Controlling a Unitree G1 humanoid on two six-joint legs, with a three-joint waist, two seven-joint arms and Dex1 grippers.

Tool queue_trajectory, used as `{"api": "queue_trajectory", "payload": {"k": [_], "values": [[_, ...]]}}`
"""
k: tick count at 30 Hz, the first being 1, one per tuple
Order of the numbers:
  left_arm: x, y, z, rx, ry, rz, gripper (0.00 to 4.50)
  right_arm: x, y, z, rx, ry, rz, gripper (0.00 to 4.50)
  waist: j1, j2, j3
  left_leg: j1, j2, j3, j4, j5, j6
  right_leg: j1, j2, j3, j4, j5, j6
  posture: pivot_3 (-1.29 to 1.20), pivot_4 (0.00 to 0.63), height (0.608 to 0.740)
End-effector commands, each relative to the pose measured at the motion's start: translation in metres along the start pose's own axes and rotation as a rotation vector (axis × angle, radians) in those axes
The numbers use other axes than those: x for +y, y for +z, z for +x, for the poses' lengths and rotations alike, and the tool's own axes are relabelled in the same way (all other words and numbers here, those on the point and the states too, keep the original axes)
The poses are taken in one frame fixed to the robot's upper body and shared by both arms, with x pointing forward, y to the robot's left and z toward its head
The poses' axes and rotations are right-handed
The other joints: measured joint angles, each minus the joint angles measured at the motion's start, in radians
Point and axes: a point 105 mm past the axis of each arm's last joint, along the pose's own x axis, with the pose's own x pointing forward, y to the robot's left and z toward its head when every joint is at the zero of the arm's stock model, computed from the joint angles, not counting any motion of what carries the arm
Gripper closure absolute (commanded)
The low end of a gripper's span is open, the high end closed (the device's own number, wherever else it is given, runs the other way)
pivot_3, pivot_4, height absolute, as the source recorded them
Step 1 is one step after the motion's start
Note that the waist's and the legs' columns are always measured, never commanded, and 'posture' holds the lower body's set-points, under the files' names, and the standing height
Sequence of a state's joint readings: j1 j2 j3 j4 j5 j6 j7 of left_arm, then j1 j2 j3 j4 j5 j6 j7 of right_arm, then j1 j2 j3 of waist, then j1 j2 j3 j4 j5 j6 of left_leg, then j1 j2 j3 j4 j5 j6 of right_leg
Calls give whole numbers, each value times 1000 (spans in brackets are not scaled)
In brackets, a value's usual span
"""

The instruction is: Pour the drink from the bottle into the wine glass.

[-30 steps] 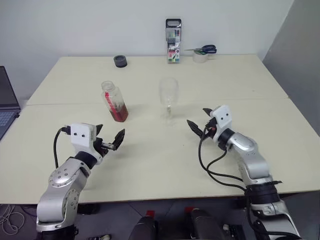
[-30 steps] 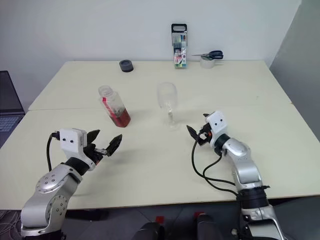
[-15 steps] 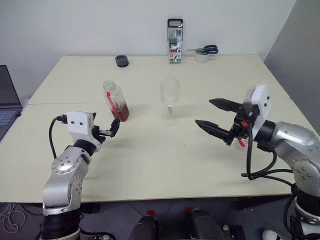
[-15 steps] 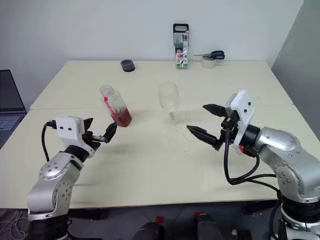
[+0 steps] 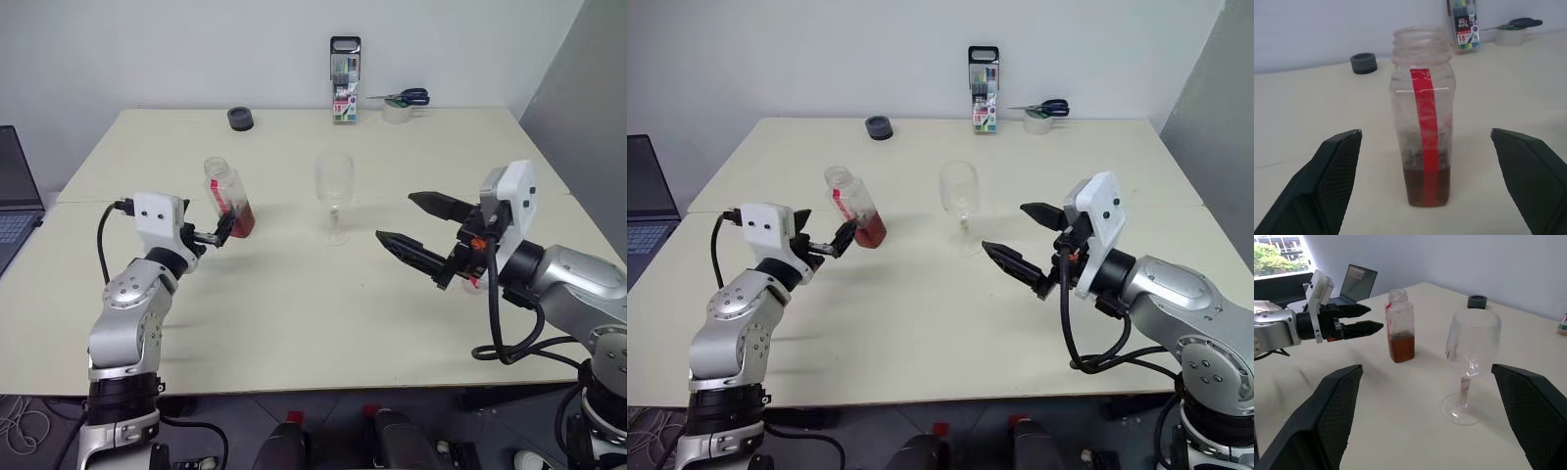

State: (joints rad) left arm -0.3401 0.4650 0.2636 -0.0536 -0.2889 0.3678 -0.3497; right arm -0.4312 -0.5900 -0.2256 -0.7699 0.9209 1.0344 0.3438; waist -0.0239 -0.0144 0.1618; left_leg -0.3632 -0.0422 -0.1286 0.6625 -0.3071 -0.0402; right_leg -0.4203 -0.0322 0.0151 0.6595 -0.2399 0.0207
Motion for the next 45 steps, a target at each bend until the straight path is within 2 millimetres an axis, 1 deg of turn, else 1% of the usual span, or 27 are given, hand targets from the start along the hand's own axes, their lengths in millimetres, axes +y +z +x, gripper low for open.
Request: {"api": "queue_trajectory", "payload": {"k": [1, 7, 17, 19, 26, 31, 35, 42, 45], "values": [[-4, 10, 7, -42, -28, 31, 0, -1, 12, -3, -46, -22, -40, 15, 0, 0, 0, 0, 0, 0, 0, 0, 0, 0, 0, 0, 0, 0, 0, 0, 150, 740], [-6, 11, 15, -57, -37, 27, 0, -3, 13, -2, -51, -35, -38, 15, 0, 0, 0, 0, 0, 0, 0, 0, 0, 0, 0, 0, 0, 0, 0, 0, 150, 740], [2, 8, 21, -62, -27, 42, 0, -7, 11, -3, -40, -56, -37, 15, 0, 0, 0, 0, 0, 0, 0, 0, 0, 0, 0, 0, 0, 0, 0, 0, 150, 740], [4, 6, 23, -58, -25, 43, 0, -8, 11, -3, -39, -58, -36, 15, 0, 0, 0, 0, 0, 0, 0, 0, 0, 0, 0, 0, 0, 0, 0, 0, 150, 740], [4, -12, 34, -21, -59, 45, 0, -11, 8, 0, -29, -74, -26, 15, 0, 0, 0, 0, 0, 0, 0, 0, 0, 0, 0, 0, 0, 0, 0, 0, 150, 740], [5, -15, 45, -24, -74, 38, 0, -15, 5, -1, -17, -92, -17, 15, 0, 0, 0, -1, 0, -1, 0, 0, 0, 0, 0, 0, 0, 0, 0, 0, 150, 740], [1, -18, 55, -21, -111, 39, 0, -19, 4, -2, -11, -97, -16, 15, 0, 0, 0, -1, 0, 0, 0, 0, 0, 0, 0, 0, 0, 0, 0, 0, 150, 740], [2, -23, 64, -21, -113, 41, 0, -20, 1, -3, -8, -109, -11, 15, -1, 0, 0, -1, 0, 0, 0, 0, 0, -1, 0, -1, 0, 0, 0, 0, 150, 740], [4, -25, 65, -23, -117, 35, 558, -19, -1, -4, -6, -108, -8, 0, -2, 0, 0, -1, -1, 0, 0, 0, 0, -1, -1, -1, 0, 0, 0, 0, 150, 740]]}}
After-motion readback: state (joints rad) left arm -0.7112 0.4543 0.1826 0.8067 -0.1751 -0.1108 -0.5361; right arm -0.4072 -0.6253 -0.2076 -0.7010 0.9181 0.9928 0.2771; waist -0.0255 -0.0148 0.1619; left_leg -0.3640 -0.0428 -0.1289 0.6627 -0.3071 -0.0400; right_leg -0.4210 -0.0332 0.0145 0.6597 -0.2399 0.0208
